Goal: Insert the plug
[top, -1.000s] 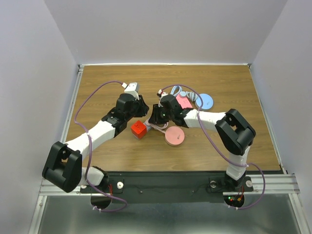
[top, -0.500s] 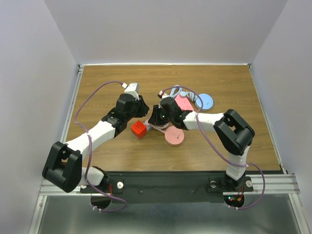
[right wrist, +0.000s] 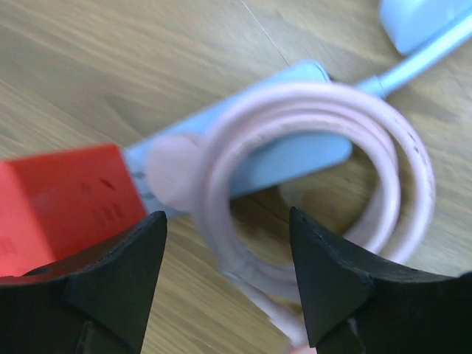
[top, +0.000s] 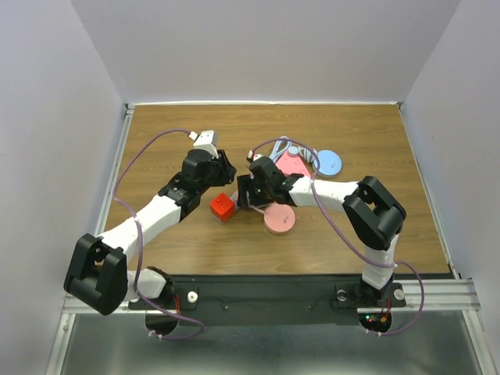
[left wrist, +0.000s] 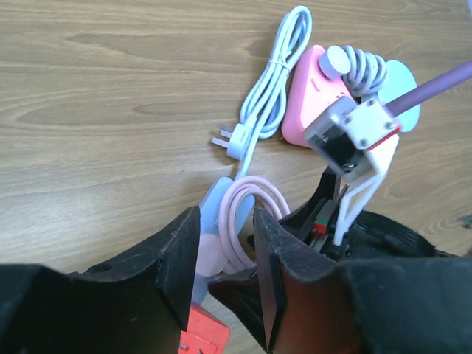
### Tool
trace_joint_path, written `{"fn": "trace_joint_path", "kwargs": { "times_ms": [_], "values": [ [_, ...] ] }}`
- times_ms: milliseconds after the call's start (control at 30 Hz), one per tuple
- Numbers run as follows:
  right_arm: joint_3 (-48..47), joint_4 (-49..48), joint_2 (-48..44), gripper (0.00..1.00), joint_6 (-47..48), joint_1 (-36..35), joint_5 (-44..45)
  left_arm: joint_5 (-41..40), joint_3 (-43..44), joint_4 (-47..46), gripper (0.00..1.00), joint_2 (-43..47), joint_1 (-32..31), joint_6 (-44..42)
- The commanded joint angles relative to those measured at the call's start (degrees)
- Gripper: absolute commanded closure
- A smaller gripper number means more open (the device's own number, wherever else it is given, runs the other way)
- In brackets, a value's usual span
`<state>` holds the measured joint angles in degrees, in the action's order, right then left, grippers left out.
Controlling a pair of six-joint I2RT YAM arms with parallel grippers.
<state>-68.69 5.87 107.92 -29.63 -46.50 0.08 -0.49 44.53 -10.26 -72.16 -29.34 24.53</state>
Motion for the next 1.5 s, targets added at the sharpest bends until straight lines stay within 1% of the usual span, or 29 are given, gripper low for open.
{"fn": "trace_joint_path", "kwargs": {
  "times_ms": [0,100,167,200,267,333,400,500,567,667,833,967,1000,1133,1300,1467],
  "values": [
    [-5.6,8.4,0.2,0.26,4.3,0.4,2.3,-2.8,4.0,1.4,0.53,2.5,0.5,0.2],
    [-8.1,8.6,-2.8,0.23,5.7,1.1,2.6,-4.9,5.8,3.7,0.49,3.7,0.7,-0.4],
    [-8.1,8.8,-5.1,0.19,6.2,2.1,3.3,-6.8,6.8,5.7,0.41,5.2,0.9,-0.8],
    [-7.4,8.8,-7.6,0.18,6.5,2.4,3.4,-7.6,7.7,6.2,0.38,5.7,1.0,-1.0],
    [-6.4,8.8,-10.6,0.14,7.3,3.5,4.1,-9.6,8.5,8.1,0.27,7.4,1.7,-1.6],
    [-4.5,8.7,-14.7,0.09,7.9,4.7,4.3,-11.4,10.1,9.6,0.23,8.3,2.1,-2.0],
    [-2.1,8.8,-18.6,0.04,8.5,7.7,4.1,-13.3,12.1,12.7,0.21,9.1,2.4,-3.5],
    [0.6,8.6,-22.2,0.0,9.1,13.1,3.9,-16.1,14.6,17.4,0.19,10.0,2.6,-4.8],
    [3.0,8.6,-25.4,0.0,9.8,15.9,3.9,-18.7,15.3,19.7,0.16,11.2,2.8,-5.4],
    [5.7,8.6,-28.9,0.0,10.1,22.7,4.0,-21.7,16.5,22.0,0.12,12.5,3.1,-6.3],
    [10.4,7.8,-35.2,0.0,9.2,28.8,7.4,-26.9,17.8,24.4,0.11,14.2,3.2,-7.2],
    [15.1,6.9,-42.9,0.0,8.6,30.7,13.4,-28.5,17.4,24.1,0.08,15.9,3.2,-7.4],
    [15.2,6.9,-42.9,0.0,8.5,31.0,14.1,-28.7,17.4,24.1,0.09,16.1,3.2,-7.4],
    [18.1,6.8,-48.1,0.0,8.8,32.0,17.0,-30.0,18.4,24.5,0.08,16.5,3.2,-7.8],
    [19.6,6.9,-50.3,0.0,9.5,32.1,20.4,-31.6,18.7,24.1,0.08,17.1,3.2,-8.4],
    [19.9,6.9,-52.4,0.0,9.9,32.2,21.5,-32.0,19.9,25.0,0.08,16.2,3.2,-8.7]
  ]
}}
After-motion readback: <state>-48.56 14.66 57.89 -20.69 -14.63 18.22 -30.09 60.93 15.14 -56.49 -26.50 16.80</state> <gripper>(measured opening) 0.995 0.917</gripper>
